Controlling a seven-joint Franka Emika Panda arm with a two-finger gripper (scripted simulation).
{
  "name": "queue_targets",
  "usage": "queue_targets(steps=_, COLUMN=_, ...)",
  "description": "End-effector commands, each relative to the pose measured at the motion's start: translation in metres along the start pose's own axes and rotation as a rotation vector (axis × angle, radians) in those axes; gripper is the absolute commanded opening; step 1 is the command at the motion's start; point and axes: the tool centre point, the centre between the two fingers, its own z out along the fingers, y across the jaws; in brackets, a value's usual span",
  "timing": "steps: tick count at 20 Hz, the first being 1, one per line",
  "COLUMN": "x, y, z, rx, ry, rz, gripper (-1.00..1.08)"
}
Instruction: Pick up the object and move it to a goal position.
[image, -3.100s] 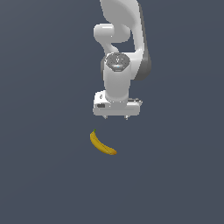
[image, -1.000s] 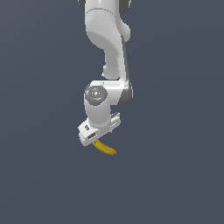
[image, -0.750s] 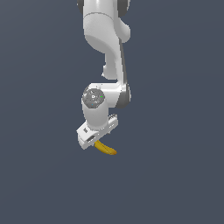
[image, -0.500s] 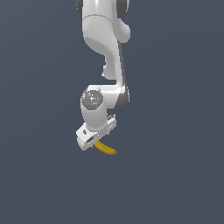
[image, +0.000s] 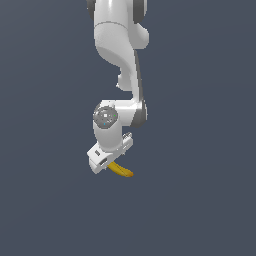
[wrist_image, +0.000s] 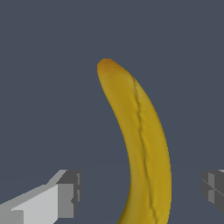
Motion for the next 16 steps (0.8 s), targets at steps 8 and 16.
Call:
queue_targets(steps=8, x=-0.001, y=-0.001, z=0.038, rx=0.001, ry=-0.001, rz=-0.004, gripper=1.00)
queue_targets(steps=16, x=0.000, y=0.000, z=0.039, rx=0.001, ry=-0.001, rz=-0.004, gripper=-1.00)
